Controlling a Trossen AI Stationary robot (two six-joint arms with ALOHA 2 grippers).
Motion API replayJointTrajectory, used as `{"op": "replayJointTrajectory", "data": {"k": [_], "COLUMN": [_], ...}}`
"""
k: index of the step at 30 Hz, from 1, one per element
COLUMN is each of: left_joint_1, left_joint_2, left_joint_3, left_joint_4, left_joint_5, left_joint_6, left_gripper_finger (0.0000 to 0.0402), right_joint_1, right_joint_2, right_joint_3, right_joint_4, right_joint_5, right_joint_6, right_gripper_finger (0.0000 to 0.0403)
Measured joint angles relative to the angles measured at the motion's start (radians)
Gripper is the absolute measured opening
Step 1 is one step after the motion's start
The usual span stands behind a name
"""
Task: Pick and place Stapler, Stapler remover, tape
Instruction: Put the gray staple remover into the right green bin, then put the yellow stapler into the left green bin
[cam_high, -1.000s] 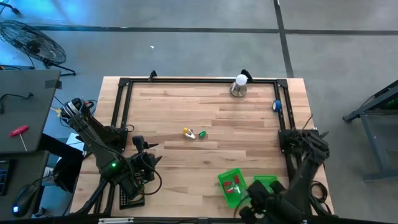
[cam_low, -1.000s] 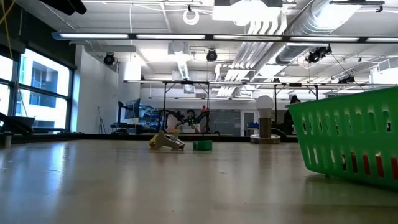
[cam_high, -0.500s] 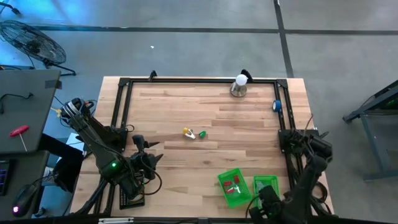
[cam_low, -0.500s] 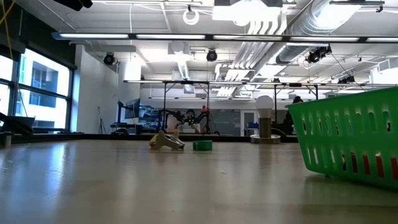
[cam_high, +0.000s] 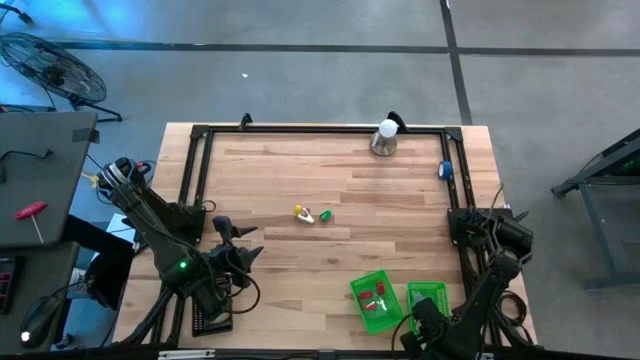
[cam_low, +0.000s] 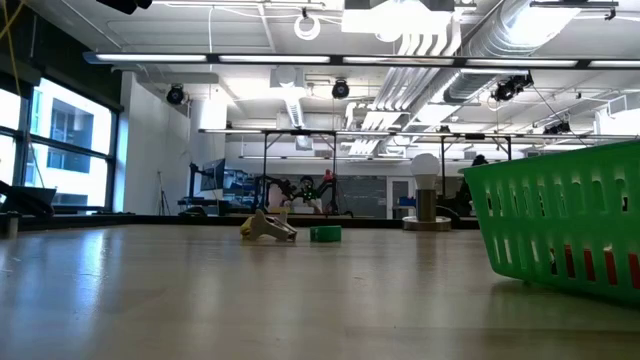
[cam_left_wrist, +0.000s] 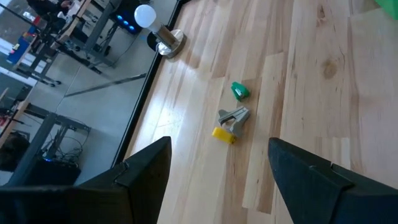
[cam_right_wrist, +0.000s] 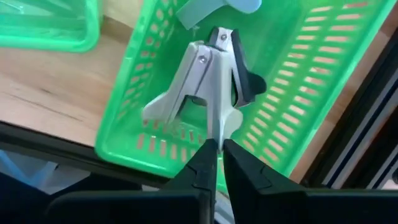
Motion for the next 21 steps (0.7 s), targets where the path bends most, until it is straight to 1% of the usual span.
{"op": "replayJointTrajectory", "data": {"k": [4,8,13,15,17,21], "left_joint_1": [0.0,0.0,0.0,0.0,0.0,0.0], "left_joint_2": [0.0,0.0,0.0,0.0,0.0,0.0], "left_joint_3": [0.0,0.0,0.0,0.0,0.0,0.0], "left_joint_4": [0.003,0.016,0.036,0.042,0.05,0.053], "left_joint_5": [0.016,0.017,0.021,0.026,0.028,0.057], "left_joint_6": [0.0,0.0,0.0,0.0,0.0,0.0], "left_gripper_finger": [0.0259,0.0259,0.0259,0.0259,0.0259,0.0259], "right_joint_1": [-0.007,-0.021,-0.047,-0.053,-0.053,-0.046], "right_joint_2": [0.0,0.0,-0.001,-0.001,-0.002,-0.003], "right_joint_3": [-0.004,0.0,0.061,0.108,0.161,0.255], "right_joint_4": [-0.02,-0.007,-0.086,-0.137,-0.191,-0.254], "right_joint_5": [-0.021,-0.06,-0.025,0.017,0.082,0.293], "right_joint_6": [-0.012,-0.091,-0.12,-0.121,-0.131,-0.165], "right_gripper_finger": [0.0049,0.008,0.0095,0.0095,0.0091,0.0083]}}
